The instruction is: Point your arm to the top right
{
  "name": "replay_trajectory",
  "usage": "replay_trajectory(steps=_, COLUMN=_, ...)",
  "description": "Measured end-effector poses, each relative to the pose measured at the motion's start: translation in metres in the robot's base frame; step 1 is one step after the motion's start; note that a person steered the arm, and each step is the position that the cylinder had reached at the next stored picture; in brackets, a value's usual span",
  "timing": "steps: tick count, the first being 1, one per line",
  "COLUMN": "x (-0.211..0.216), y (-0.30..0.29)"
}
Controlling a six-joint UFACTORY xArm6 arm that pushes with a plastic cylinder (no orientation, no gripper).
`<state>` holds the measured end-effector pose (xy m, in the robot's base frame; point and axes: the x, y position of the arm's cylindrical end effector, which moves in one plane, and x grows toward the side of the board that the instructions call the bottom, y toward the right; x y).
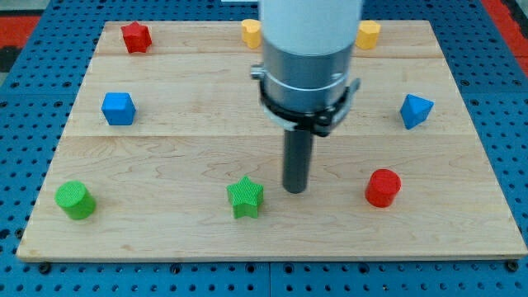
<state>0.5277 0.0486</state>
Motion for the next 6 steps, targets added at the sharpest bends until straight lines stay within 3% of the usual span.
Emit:
replay_trajectory(steps=1, x=-0.003, y=0.013)
replay_trajectory(steps=4, x=-0.119, y=0.103)
replay_trajectory(steps=6, x=-0.174, y=0.097)
